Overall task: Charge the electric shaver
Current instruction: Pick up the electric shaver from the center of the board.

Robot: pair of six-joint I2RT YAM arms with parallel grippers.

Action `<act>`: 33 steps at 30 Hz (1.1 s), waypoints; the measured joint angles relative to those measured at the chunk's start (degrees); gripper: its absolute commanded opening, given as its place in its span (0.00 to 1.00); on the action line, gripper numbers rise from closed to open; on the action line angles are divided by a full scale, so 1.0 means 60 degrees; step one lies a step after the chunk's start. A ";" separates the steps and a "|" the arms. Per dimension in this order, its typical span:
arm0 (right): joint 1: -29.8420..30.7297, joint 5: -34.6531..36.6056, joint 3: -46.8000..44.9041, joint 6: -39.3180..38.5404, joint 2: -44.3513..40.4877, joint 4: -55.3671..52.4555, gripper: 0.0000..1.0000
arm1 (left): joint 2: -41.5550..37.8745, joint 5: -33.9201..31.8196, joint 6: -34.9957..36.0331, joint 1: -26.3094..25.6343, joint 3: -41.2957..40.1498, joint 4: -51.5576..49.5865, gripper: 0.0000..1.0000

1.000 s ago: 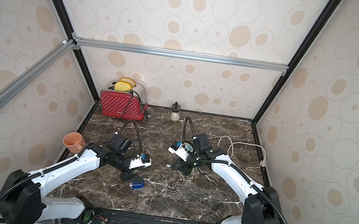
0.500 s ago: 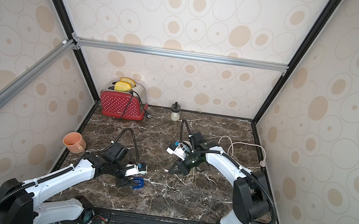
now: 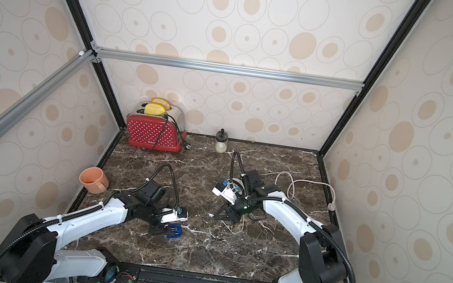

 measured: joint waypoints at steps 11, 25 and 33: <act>0.0087 0.1723 -0.1559 -0.0506 -0.2062 0.2248 0.00 | 0.0157 0.0044 0.0026 0.0000 0.0004 -0.0306 0.65; 0.0601 0.2954 -0.2248 -0.1337 -0.2652 0.3005 0.00 | -0.0907 -0.0681 -0.0335 -0.0608 -0.0619 0.0634 0.67; 0.0903 0.3432 -0.2674 -0.2018 -0.2889 0.3410 0.00 | -0.0838 -0.0958 -0.0517 -0.0714 -0.0769 0.0659 0.67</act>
